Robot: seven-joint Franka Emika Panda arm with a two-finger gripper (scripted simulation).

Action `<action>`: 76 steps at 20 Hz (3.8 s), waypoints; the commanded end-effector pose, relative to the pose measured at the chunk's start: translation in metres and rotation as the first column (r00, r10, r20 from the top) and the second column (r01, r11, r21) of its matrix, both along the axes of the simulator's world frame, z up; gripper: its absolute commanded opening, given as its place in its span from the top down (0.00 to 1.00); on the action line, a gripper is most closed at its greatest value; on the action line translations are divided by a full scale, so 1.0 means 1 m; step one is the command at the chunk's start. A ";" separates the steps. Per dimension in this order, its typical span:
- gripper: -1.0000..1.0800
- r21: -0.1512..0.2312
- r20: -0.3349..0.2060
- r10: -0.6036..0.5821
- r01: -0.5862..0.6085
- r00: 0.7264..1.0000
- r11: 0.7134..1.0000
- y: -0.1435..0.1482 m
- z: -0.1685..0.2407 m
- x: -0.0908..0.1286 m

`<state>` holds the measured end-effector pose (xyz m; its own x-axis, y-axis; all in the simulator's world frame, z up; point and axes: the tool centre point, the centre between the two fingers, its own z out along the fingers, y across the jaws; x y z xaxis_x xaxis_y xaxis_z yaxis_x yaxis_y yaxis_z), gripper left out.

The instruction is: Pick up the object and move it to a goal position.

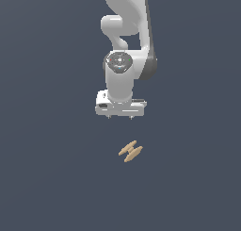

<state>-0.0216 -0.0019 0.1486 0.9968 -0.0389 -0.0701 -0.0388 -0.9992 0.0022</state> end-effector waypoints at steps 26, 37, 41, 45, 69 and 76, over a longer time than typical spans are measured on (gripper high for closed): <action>0.04 -0.009 0.027 -0.333 0.334 0.942 0.943 0.020 -0.029 0.047; 0.04 -0.008 0.050 -0.584 0.585 0.810 0.811 0.036 -0.056 0.081; 0.04 -0.006 0.058 -0.653 0.655 0.755 0.756 0.042 -0.066 0.091; 0.04 -0.004 0.063 -0.702 0.704 0.709 0.710 0.046 -0.073 0.098; 0.04 -0.001 0.070 -0.755 0.757 0.652 0.654 0.052 -0.126 0.105; 1.00 -0.001 0.070 -0.755 0.757 0.652 0.654 0.052 -0.132 0.106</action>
